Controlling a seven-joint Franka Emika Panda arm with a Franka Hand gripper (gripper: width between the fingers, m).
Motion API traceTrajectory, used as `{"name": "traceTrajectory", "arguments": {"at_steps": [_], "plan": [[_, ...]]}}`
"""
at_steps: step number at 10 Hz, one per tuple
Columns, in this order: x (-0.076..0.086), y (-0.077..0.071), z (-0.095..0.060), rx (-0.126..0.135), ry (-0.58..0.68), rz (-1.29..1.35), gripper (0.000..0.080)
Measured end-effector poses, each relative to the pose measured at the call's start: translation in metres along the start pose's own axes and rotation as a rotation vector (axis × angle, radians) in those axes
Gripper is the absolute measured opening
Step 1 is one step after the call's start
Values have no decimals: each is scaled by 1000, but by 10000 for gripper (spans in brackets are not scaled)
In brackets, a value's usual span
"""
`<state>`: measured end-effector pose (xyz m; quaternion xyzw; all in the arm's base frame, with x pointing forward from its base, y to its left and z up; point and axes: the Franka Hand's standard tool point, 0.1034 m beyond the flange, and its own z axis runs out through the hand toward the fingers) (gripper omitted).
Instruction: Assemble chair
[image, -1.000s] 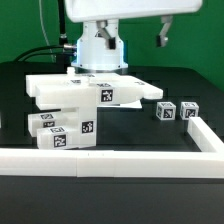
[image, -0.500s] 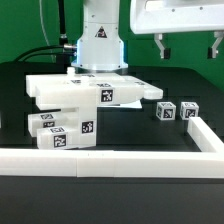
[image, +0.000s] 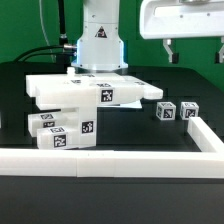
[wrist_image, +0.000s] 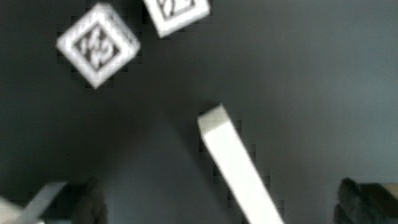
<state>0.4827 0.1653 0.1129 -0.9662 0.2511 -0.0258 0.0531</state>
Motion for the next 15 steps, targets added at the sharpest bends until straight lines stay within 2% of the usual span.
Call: {"name": "traceTrajectory", "arguments": {"at_steps": [1, 2, 5, 6, 8, 13, 15], "plan": [[-7, -3, 13, -4, 24, 7, 649], [-13, -3, 29, -22, 30, -2, 649], [-10, -2, 28, -20, 32, -39, 649], [4, 4, 25, -6, 73, -185, 649], [13, 2, 29, -1, 131, -358, 649], [9, 1, 33, -7, 125, -394, 649], [2, -2, 45, -13, 135, -430, 649]]}}
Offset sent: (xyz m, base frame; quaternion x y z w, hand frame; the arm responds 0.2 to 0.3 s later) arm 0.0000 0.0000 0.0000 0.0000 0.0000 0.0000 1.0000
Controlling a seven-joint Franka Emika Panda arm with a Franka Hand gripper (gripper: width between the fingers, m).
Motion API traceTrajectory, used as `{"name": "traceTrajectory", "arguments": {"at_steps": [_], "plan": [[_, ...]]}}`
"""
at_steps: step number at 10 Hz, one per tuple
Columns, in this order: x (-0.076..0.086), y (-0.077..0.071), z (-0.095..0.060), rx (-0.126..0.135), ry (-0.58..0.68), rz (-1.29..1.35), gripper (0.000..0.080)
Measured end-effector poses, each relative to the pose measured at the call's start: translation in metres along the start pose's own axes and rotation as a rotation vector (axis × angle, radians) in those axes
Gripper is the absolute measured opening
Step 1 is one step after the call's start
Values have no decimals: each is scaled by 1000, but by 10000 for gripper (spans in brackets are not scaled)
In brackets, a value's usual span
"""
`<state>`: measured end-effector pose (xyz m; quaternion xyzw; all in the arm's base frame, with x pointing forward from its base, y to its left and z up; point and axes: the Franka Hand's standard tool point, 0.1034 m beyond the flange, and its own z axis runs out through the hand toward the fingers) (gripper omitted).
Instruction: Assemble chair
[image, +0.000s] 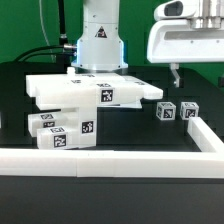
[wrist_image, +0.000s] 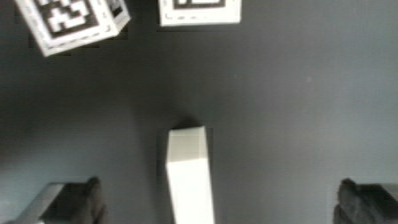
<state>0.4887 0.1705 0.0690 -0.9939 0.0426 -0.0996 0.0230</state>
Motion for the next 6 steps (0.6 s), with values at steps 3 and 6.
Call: {"name": "traceTrajectory", "arguments": {"at_steps": [3, 6], "plan": [[-9, -5, 9, -4, 5, 11, 649], [-6, 0, 9, -5, 24, -28, 649]]}}
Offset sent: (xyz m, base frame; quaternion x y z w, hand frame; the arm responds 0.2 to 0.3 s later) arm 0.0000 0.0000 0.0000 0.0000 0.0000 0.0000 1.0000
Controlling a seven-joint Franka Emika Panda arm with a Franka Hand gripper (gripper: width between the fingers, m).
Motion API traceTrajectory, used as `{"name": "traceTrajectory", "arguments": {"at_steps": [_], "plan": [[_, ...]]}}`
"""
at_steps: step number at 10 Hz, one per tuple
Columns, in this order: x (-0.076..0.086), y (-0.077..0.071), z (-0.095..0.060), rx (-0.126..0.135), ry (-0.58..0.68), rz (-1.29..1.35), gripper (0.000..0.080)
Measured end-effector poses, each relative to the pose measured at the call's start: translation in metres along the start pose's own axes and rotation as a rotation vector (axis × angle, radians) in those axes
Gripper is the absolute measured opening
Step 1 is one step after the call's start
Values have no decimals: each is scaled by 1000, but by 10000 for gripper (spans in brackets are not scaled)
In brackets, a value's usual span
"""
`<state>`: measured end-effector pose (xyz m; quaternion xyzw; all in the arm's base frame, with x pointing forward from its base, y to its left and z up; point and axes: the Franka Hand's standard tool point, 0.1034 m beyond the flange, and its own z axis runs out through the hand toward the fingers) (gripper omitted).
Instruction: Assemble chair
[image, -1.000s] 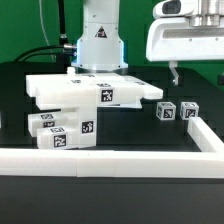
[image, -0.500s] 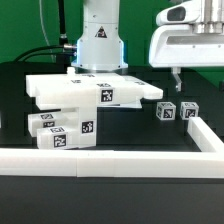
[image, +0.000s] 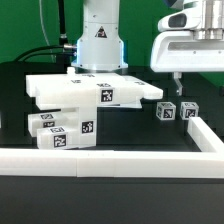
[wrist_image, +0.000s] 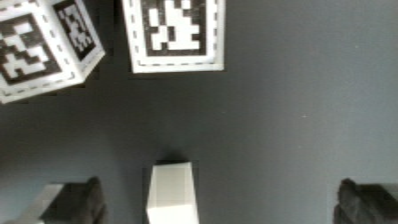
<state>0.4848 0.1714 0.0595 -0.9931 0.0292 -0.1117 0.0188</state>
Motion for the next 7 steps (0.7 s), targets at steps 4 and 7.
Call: {"name": "traceTrajectory", "arguments": {"at_steps": [4, 7], "plan": [[-15, -7, 6, -12, -147, -22, 649], [-10, -5, 5, -13, -188, -4, 649]]}}
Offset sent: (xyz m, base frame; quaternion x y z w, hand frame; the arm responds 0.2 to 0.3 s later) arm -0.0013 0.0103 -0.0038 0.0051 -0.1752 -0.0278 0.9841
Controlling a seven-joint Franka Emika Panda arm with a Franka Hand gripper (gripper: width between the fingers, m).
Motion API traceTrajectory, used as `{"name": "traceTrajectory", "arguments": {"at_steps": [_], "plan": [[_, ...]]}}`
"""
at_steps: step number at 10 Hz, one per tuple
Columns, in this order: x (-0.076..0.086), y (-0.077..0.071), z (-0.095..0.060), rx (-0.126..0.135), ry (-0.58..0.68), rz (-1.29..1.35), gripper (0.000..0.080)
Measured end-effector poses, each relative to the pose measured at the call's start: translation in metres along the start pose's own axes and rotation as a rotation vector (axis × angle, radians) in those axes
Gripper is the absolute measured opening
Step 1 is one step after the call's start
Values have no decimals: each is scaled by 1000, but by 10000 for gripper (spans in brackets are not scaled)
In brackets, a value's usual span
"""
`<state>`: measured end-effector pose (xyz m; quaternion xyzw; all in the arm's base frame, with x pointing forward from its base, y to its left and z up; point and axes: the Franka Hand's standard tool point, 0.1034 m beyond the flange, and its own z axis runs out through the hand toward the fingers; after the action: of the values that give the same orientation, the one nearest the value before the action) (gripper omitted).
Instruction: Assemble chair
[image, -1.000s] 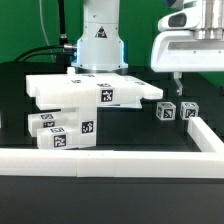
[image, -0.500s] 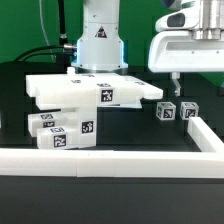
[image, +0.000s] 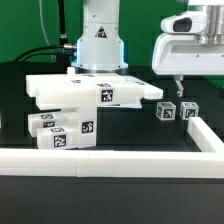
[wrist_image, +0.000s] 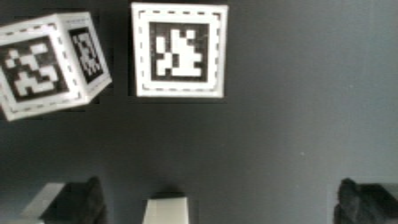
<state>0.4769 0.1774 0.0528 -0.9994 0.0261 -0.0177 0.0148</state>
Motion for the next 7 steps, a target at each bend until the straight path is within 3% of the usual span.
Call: {"name": "traceTrajectory", "arguments": {"at_steps": [3, 7], "plan": [[-8, -7, 17, -14, -2, -5, 649], [-14, -4, 35, -32, -5, -11, 649]]}}
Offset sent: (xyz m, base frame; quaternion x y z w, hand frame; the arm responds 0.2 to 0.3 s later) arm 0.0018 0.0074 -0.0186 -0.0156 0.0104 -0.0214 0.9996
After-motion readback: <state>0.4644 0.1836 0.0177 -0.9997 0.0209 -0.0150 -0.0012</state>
